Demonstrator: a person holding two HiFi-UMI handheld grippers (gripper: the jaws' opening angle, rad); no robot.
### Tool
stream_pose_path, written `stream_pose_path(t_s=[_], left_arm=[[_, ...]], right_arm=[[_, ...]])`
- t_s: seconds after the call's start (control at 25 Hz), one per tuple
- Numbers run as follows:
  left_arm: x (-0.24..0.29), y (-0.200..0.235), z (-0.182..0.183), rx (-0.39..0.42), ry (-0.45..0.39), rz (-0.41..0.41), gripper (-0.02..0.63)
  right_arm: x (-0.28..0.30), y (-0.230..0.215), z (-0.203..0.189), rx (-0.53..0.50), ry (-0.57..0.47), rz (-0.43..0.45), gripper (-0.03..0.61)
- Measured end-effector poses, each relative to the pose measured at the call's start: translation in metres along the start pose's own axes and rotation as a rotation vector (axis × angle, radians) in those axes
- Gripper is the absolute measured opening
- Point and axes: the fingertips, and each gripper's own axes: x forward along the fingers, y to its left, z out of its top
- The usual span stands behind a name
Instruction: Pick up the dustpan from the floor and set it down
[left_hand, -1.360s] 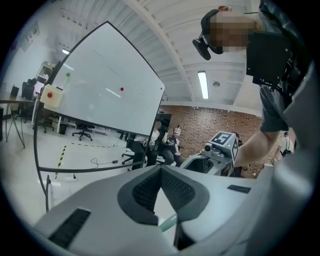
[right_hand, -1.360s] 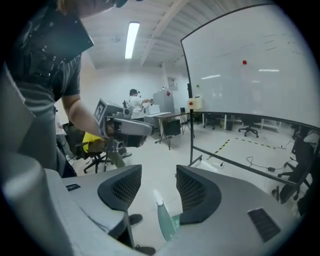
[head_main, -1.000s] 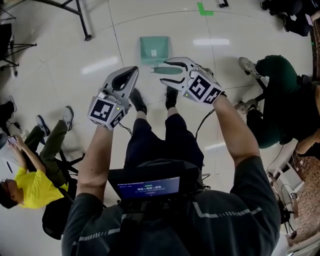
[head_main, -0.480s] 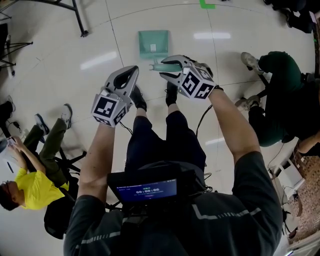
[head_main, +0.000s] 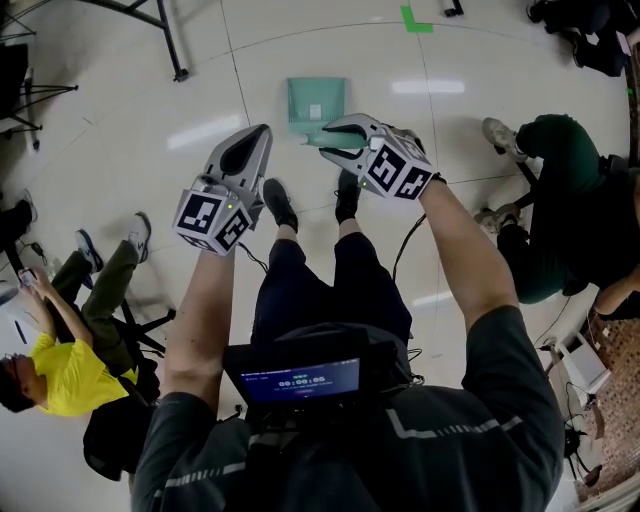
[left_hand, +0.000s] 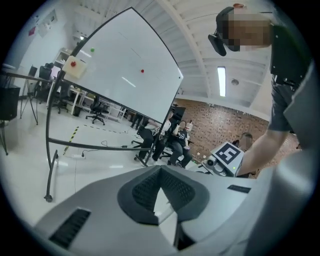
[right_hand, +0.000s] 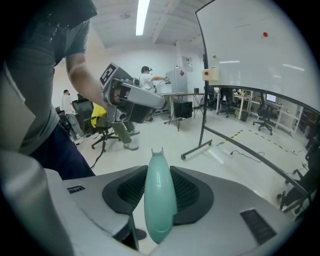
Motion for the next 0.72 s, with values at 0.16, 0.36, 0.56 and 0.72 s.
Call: stream_pose_path(t_s=[0.16,0.36,0.56,0.72], left_arm=[[-0.023,-0.026,0.068,0.062,-0.017,-0.024,0.034],[-0.075,-0.075,0.155,0.093,-0.071,-0.058,0.034],[-0.134,-0.124,0.22,0.123,-0.113,-0.056,0.034],[-0.166,-0.154,0.257,0.144,-0.15,-0.028,0.034]], right_arm=[[-0.047,0.009,0.075,0.01,-0.047,0.062,0.167],[-0.128,0.031,0.176,0.008,-0.112,0.072,0.167],[-0.219,0.064,0.271,0.028,-0.243,0.057,0.167],[-0.272,0.086,0.324,0.006,-0.3,0.023,0.167]])
